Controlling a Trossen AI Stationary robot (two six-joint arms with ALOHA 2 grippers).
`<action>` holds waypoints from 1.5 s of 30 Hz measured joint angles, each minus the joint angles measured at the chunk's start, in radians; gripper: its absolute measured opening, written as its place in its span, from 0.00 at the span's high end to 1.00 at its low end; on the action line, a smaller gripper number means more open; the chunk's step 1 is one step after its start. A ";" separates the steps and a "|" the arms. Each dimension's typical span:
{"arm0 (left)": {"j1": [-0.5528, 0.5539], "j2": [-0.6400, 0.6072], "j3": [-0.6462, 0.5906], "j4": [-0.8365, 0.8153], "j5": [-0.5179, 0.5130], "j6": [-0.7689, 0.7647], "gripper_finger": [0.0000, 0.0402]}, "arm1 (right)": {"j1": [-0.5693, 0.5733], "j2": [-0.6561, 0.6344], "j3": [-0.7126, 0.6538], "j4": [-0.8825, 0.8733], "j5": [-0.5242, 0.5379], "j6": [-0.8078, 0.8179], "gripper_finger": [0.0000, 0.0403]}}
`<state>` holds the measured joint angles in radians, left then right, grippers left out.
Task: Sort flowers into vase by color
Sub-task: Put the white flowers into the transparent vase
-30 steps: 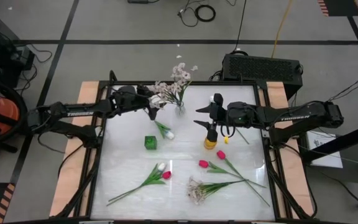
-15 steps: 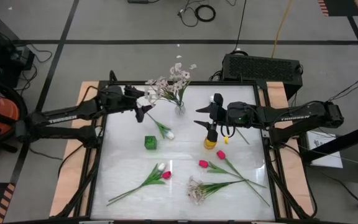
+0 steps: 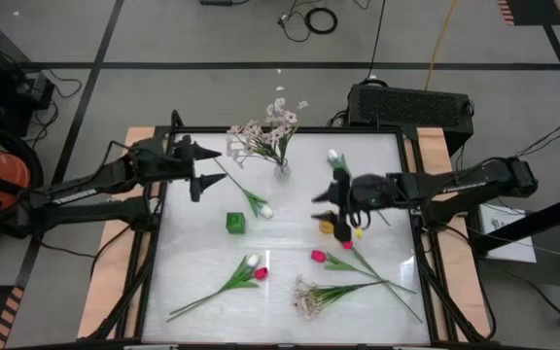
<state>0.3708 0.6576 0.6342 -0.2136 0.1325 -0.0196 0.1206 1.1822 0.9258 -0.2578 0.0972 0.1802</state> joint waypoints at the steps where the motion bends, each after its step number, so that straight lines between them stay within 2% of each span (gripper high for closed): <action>1: -0.007 -0.015 0.000 -0.006 0.000 0.000 0.16 | 0.022 -0.006 0.000 -0.030 0.001 0.035 0.50; 7: -0.043 -0.069 0.000 -0.065 0.000 0.000 0.16 | 0.174 -0.024 0.000 -0.205 0.002 0.300 0.50; 15: -0.074 -0.071 0.000 -0.076 -0.001 0.000 0.16 | 0.375 0.018 0.000 -0.235 0.032 0.537 0.50; 21: -0.105 -0.071 0.000 -0.111 -0.001 -0.001 0.16 | 0.502 0.132 0.001 -0.234 0.024 0.663 0.50; 27: -0.143 -0.070 0.000 -0.176 -0.001 -0.002 0.16 | 0.574 0.286 0.001 -0.242 -0.042 0.798 0.50; 31: -0.166 -0.069 0.000 -0.177 -0.002 -0.020 0.16 | 0.590 0.368 0.000 -0.266 -0.057 0.813 0.50; 36: -0.186 -0.069 0.000 -0.178 -0.005 -0.026 0.16 | 0.588 0.438 0.001 -0.287 -0.073 0.758 0.50; 45: -0.197 -0.069 0.000 -0.178 -0.007 -0.026 0.16 | 0.572 0.519 0.002 -0.292 -0.068 0.670 0.50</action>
<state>0.1741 0.5884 0.6346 -0.3915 0.1256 -0.0454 0.6927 1.7010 0.9278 -0.5495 0.0291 0.8498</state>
